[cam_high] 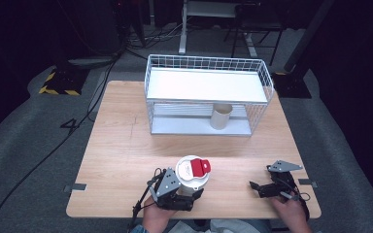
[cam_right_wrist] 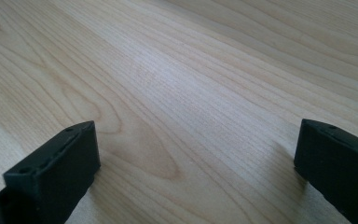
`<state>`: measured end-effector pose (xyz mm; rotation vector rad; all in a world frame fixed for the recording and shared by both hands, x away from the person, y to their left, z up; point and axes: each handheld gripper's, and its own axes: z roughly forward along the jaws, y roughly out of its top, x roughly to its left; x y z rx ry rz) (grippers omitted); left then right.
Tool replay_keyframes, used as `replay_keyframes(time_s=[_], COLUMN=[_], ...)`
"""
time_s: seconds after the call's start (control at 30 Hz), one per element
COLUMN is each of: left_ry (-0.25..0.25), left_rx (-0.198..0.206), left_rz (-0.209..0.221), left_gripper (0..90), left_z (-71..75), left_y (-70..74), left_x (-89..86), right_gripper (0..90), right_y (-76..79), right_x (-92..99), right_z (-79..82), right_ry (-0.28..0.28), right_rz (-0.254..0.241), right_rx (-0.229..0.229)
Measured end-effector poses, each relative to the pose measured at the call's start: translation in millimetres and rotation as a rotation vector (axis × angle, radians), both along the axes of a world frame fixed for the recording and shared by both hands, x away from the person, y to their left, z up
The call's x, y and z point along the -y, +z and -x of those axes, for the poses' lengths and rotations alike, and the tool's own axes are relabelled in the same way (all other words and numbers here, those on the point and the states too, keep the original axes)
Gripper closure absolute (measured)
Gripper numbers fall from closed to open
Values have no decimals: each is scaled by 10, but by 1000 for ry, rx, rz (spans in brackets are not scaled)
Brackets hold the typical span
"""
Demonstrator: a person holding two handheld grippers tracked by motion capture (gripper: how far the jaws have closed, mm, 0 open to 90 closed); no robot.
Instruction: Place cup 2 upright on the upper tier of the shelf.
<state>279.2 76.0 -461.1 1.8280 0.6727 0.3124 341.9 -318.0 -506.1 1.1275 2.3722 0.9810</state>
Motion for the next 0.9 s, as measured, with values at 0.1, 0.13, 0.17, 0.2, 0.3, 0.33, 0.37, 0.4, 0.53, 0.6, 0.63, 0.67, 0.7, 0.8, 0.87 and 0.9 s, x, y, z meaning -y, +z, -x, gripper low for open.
replay_keyframes(time_s=[0.1, 0.13, 0.17, 0.2, 0.3, 0.33, 0.37, 0.4, 0.53, 0.6, 0.63, 0.67, 0.7, 0.8, 0.87, 0.9], left_ry=[11, 15, 18, 18, 23, 23, 24, 25, 28, 30, 29, 30, 30, 30, 32, 31], left_rx=[6, 10, 18, 18, 39, 39, 39, 43, 45, 51, 51, 52, 45, 42, 39, 40], left_rz=[7, 13, 13, 13, 8, 8, 9, 6, 6, 5, 8, 10, 10, 13, 21, 17], left_gripper=[134, 134, 134, 134, 134, 134, 134, 134, 134, 134, 134, 135, 135, 135, 135, 135], left_z=[-27, -33, -45, -45, -64, -64, -70, -76, -103, -121, -139, -148, -157, -178, -197, -211], left_y=[83, 111, 173, 173, 291, 291, 324, 344, 435, 477, 519, 541, 567, 613, 654, 676], left_x=[-31, -40, -63, -63, -101, -101, -110, -117, -138, -145, -153, -159, -164, -175, -184, -194], right_gripper=[1, 1, 1, 1, 1, 1, 1, 1, 0, 0, 0, 0, 0, 0, 0, 0], right_y=[0, 0, 0, 0, 0, 0, 0, 0, -1, -1, -1, -1, -1, -1, -1, -1], right_x=[0, 0, 0, 0, 0, 0, 0, 0, -3, -3, -3, -4, -4, -4, -4, -4], right_z=[0, 0, 0, 1, 1, 1, 0, 0, -7, -7, -7, -7, -7, -7, -7, -6], right_ry=[0, 0, 0, 0, 0, 0, 0, 1, 3, 3, 3, 3, 3, 3, 3, 3], right_rz=[0, 0, 0, 1, 1, 1, 0, 0, -1, -2, -2, -1, -2, -2, -1, -2], right_rx=[0, 0, 1, 1, 1, 1, 1, 1, 0, 0, 0, 0, 0, 0, 0, 0])
